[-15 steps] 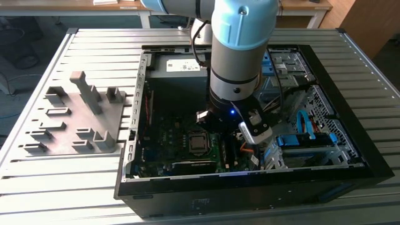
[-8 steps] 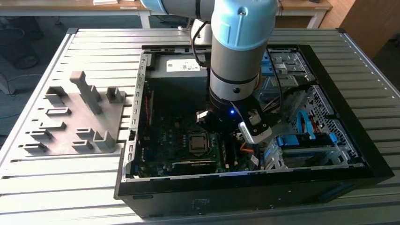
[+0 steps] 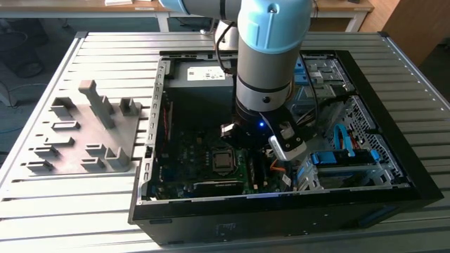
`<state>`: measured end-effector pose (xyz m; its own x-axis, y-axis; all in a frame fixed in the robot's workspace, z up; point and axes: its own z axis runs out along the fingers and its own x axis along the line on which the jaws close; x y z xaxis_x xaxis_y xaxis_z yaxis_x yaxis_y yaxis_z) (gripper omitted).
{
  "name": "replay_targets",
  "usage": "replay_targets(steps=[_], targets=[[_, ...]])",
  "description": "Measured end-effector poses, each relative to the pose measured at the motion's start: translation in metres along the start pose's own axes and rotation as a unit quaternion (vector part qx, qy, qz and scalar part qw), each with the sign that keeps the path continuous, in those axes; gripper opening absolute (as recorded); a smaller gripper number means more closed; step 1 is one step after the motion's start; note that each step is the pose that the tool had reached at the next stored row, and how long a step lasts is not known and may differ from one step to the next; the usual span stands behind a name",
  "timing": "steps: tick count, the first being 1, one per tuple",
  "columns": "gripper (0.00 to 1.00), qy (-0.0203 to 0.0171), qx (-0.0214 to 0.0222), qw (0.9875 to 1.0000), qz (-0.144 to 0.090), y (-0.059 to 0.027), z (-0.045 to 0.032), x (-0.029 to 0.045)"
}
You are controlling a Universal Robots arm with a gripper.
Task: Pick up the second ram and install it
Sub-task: 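Insert the second ram into the second slot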
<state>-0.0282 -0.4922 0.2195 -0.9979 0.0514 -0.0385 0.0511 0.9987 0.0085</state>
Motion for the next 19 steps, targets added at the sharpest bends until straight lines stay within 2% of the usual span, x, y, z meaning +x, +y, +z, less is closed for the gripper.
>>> replay_targets(steps=[3, 9, 19], targets=[[0.14, 0.0001, 0.0015, 1.0000, -0.001, 0.0000, -0.0010, -0.0003], [0.14, 0.0019, 0.0017, 1.0000, -0.002, 0.0001, 0.0002, -0.0017], [0.14, 0.0026, 0.0016, 1.0000, -0.006, 0.0006, 0.0040, -0.0033]])
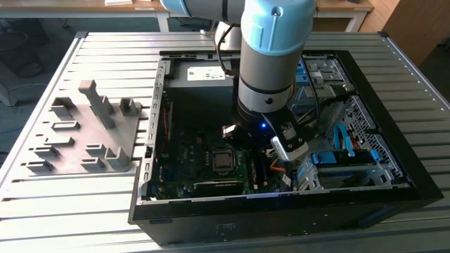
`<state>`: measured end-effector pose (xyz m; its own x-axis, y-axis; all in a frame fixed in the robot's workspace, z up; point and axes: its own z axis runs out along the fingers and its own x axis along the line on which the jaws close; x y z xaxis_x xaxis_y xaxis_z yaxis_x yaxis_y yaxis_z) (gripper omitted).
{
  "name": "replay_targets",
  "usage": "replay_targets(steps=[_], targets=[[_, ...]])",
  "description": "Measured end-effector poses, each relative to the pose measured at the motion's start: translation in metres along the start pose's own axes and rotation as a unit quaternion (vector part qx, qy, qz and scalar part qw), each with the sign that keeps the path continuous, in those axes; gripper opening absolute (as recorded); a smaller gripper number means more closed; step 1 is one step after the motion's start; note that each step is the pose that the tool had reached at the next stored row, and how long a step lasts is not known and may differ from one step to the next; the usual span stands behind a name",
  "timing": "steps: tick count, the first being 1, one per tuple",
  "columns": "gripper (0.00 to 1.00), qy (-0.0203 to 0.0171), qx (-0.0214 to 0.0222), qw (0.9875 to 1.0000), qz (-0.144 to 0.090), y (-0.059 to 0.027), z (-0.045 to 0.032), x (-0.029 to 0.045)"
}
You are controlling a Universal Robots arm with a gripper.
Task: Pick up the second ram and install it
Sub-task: 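Insert the second ram into the second slot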
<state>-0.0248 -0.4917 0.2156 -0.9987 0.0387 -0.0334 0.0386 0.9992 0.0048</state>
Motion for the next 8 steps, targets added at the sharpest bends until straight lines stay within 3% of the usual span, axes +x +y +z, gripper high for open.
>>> replay_targets(steps=[8], targets=[[0.14, 0.0000, -0.0001, 1.0000, 0.000, 0.0002, -0.0009, 0.0000]])
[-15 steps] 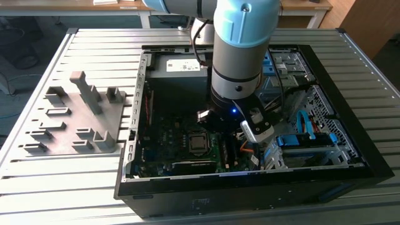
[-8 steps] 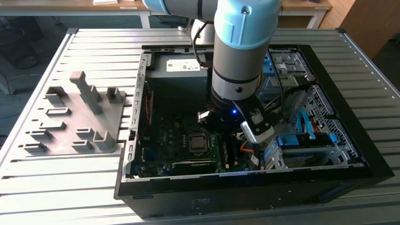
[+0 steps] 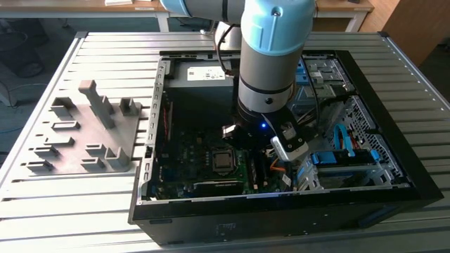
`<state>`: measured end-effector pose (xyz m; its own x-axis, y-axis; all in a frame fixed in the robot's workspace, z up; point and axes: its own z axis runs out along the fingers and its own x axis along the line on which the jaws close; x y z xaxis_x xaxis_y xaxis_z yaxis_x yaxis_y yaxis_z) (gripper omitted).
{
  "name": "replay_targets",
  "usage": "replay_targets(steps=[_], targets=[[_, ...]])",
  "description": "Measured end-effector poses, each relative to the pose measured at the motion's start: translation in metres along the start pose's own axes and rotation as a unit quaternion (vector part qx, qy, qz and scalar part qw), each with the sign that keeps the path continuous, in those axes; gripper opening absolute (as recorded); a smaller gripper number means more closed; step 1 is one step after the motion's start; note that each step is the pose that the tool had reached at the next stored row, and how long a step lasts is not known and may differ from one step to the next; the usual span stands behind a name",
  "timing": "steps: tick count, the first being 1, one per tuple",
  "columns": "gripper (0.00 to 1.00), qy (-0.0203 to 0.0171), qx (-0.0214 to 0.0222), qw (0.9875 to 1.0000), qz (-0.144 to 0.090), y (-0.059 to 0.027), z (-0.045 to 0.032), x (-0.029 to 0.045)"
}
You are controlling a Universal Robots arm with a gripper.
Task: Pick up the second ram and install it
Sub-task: 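Insert the second ram into the second slot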
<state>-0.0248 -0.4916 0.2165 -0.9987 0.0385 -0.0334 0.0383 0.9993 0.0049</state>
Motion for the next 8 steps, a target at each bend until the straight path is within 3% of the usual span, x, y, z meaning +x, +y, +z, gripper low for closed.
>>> replay_targets(steps=[8], targets=[[0.14, 0.0004, 0.0001, 1.0000, -0.003, 0.0000, -0.0004, -0.0003]])
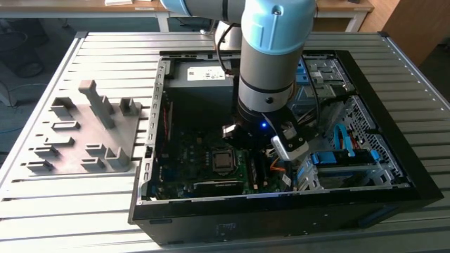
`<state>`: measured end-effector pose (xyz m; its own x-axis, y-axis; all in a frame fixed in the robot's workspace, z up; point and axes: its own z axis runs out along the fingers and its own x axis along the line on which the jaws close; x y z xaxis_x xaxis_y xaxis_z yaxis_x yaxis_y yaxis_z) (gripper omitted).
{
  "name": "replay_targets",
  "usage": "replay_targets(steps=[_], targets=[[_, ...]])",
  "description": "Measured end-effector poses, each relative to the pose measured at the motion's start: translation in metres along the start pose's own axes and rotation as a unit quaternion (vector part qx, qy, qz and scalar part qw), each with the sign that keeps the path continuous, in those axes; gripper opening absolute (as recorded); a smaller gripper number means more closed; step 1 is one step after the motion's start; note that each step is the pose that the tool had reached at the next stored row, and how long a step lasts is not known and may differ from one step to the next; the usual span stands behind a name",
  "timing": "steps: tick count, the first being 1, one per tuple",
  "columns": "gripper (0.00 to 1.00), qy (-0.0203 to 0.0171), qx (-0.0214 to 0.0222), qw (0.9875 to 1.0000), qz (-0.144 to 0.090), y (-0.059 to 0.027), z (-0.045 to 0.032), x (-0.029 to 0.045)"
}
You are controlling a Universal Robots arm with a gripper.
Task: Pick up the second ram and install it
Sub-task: 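Insert the second ram into the second slot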
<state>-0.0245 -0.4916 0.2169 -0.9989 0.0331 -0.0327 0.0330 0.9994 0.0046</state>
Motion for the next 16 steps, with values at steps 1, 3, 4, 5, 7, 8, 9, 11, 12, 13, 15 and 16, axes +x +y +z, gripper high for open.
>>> replay_targets(steps=[1, 3, 4, 5, 7, 8, 9, 11, 12, 13, 15, 16], targets=[[0.14, 0.0000, -0.0001, 1.0000, -0.001, 0.0000, 0.0001, -0.0002], [0.14, 0.0000, -0.0002, 1.0000, -0.003, 0.0000, 0.0003, -0.0002], [0.14, 0.0000, -0.0003, 1.0000, -0.003, 0.0002, 0.0004, -0.0003], [0.14, 0.0000, -0.0003, 1.0000, -0.004, 0.0005, 0.0007, -0.0003], [0.14, 0.0000, -0.0003, 1.0000, -0.004, 0.0010, 0.0015, -0.0003], [0.14, 0.0001, -0.0003, 1.0000, -0.004, 0.0013, 0.0019, -0.0002], [0.14, 0.0001, -0.0003, 1.0000, -0.004, 0.0017, 0.0023, -0.0002], [0.14, 0.0001, -0.0006, 1.0000, -0.004, 0.0022, 0.0029, -0.0002], [0.14, 0.0001, -0.0005, 1.0000, -0.004, 0.0022, 0.0030, -0.0001], [0.14, 0.0001, -0.0005, 1.0000, -0.004, 0.0022, 0.0032, -0.0001], [0.14, 0.0001, -0.0006, 1.0000, -0.004, 0.0023, 0.0035, -0.0001], [0.14, 0.0001, -0.0006, 1.0000, -0.003, 0.0023, 0.0035, -0.0001]])
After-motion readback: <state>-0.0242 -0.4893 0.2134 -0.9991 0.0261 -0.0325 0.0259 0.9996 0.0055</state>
